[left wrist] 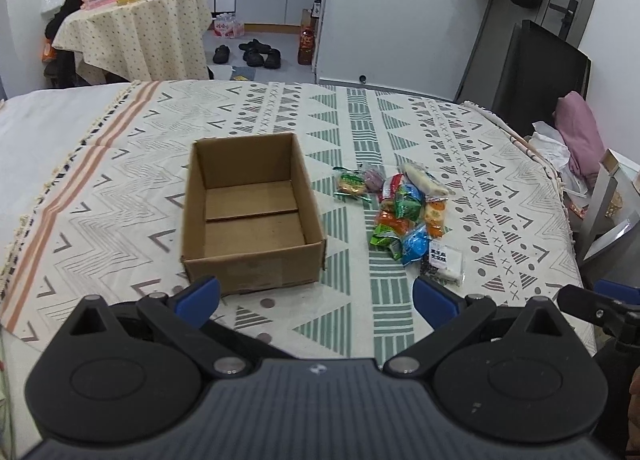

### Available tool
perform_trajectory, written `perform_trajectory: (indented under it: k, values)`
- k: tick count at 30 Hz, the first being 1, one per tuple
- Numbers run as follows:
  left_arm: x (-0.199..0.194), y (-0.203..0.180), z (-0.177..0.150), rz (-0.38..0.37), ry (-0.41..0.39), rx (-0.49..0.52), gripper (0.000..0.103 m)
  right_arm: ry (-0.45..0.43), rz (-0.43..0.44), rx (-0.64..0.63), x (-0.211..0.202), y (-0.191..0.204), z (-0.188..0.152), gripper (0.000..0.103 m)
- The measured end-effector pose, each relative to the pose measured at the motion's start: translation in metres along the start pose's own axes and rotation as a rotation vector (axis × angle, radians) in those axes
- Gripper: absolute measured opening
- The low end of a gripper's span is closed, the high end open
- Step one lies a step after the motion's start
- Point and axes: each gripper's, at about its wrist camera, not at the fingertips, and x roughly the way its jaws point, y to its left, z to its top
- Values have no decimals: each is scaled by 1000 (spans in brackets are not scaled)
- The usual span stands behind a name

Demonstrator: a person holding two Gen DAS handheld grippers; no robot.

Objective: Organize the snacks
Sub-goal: 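Reach the left gripper to the blue packet while the right grasps the white cake packet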

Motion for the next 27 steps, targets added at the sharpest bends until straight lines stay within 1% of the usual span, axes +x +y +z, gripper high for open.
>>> perform_trajectory:
  k: [6, 11, 14, 18, 27]
  values:
    - [22, -13, 9, -23, 4, 2, 102, 30, 9, 26, 17, -15, 5, 103]
    - [40, -21, 16, -46, 14, -17, 100, 46, 22, 59, 34, -29, 12, 103]
    - [47, -26, 19, -46, -2, -27, 100, 58, 27, 70, 45, -35, 16, 103]
    - [60, -33, 22, -54, 4, -35, 100, 73, 38, 85, 59, -42, 20, 103]
    - [96, -49, 29, -44, 44, -65, 92, 112, 43, 124, 87, -56, 27, 102]
